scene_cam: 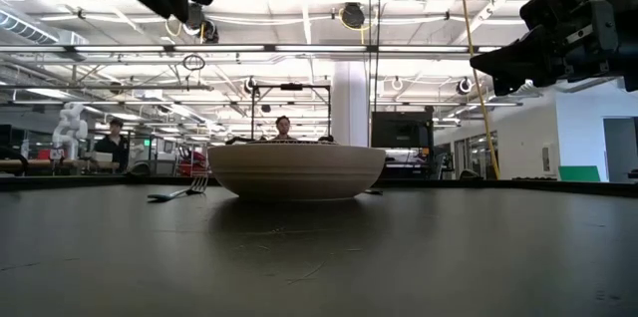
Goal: Set table place
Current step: Adjust the spoon
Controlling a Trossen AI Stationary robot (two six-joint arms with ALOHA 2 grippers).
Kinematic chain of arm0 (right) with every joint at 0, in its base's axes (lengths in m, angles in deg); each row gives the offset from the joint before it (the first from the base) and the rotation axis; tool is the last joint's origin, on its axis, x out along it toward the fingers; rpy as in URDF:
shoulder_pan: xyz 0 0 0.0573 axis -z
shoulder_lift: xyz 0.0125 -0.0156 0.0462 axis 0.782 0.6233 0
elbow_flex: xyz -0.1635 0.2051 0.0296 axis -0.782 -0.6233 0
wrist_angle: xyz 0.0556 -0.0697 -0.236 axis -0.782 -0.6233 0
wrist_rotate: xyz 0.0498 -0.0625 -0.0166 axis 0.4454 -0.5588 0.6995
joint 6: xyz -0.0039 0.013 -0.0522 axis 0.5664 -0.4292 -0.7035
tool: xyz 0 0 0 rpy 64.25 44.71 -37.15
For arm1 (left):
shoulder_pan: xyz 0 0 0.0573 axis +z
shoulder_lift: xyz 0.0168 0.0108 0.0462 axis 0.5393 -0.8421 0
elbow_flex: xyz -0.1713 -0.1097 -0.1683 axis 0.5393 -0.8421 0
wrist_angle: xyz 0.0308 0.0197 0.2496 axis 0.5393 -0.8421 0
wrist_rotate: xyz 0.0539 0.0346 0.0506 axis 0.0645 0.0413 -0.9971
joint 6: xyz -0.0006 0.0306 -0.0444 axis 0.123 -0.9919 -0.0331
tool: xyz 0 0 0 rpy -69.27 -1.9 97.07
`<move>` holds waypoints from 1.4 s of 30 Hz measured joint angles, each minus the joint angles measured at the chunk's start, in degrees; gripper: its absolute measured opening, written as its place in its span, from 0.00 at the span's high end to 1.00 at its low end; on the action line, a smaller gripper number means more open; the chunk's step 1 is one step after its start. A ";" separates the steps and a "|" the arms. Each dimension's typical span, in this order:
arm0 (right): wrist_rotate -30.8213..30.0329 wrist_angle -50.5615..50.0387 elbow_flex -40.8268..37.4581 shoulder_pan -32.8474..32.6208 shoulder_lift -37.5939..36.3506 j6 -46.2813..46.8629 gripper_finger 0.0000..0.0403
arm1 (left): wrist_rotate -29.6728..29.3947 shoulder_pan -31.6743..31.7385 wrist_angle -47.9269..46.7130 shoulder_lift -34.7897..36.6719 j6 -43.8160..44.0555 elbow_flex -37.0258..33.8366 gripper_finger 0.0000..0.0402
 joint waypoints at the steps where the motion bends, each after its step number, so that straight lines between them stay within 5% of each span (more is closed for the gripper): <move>1: 0.00 -0.04 0.00 0.01 0.01 0.01 1.00 | 0.92 -0.01 0.83 0.07 3.42 0.00 0.78; 9: 0.00 -0.46 0.00 -0.01 0.00 0.20 1.00 | 4.14 -0.22 4.88 0.58 31.45 -2.12 0.78; 17: 0.00 -0.50 -0.01 -0.01 0.00 1.29 1.00 | 9.57 -4.54 18.70 4.73 36.29 -9.03 0.78; 34: 0.00 -0.54 0.00 0.01 0.00 2.60 1.00 | -21.70 -12.33 32.05 27.46 57.14 -21.31 0.78; 42: 0.00 -0.60 0.00 -0.01 0.00 1.96 1.00 | -30.40 -16.89 51.82 28.58 46.21 -34.85 0.78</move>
